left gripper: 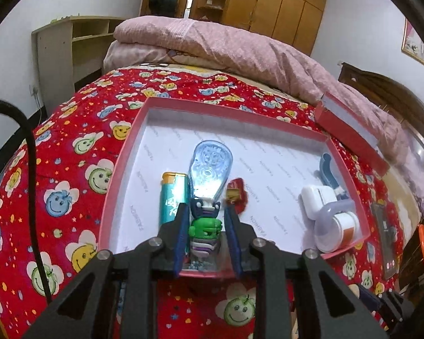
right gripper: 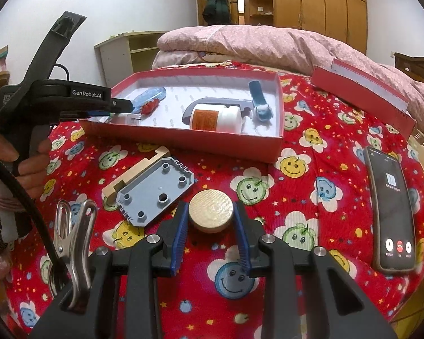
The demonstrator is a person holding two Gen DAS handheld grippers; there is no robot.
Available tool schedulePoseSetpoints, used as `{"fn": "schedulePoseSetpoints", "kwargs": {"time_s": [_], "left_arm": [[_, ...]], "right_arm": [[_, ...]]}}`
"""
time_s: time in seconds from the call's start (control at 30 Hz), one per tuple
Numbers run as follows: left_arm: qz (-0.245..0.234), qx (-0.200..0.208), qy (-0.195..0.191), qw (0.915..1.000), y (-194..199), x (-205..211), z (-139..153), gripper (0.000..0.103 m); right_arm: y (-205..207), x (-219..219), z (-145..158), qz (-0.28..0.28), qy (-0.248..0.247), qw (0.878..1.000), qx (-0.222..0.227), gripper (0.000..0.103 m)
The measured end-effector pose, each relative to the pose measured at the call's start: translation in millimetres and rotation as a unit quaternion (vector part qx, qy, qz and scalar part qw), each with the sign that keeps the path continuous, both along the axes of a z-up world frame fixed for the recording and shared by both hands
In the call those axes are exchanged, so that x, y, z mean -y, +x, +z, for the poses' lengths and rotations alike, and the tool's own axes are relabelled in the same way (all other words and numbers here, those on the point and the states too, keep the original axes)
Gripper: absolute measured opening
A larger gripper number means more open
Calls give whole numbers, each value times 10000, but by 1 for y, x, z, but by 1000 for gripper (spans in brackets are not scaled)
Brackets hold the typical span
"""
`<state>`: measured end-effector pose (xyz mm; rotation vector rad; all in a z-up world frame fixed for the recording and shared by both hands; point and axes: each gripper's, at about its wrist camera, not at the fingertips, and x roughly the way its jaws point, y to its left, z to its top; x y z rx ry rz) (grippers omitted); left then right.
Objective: Organize rigid objects
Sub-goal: 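Carry figurine and wooden disc over the tray with both tools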
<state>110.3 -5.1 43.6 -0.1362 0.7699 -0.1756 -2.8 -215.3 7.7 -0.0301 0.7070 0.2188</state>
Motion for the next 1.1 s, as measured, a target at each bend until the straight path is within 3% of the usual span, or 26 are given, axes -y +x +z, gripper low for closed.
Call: {"fn": "schedulePoseSetpoints", "kwargs": {"time_s": [0.23, 0.53, 0.73, 1.1], "left_arm": [[-7, 37, -40, 10000, -1, 0, 0, 27], [6, 13, -105, 9999, -2, -1, 0, 28], [31, 31, -75, 10000, -3, 0, 0, 30], [30, 57, -85, 9999, -4, -1, 0, 33]], "right_arm": [[4, 5, 6, 21, 138, 9999, -25, 32], [26, 6, 48, 111, 176, 9996, 201, 32], [64, 2, 66, 174, 239, 9994, 173, 32], [152, 0, 54, 8, 394, 9981, -469, 32]]}}
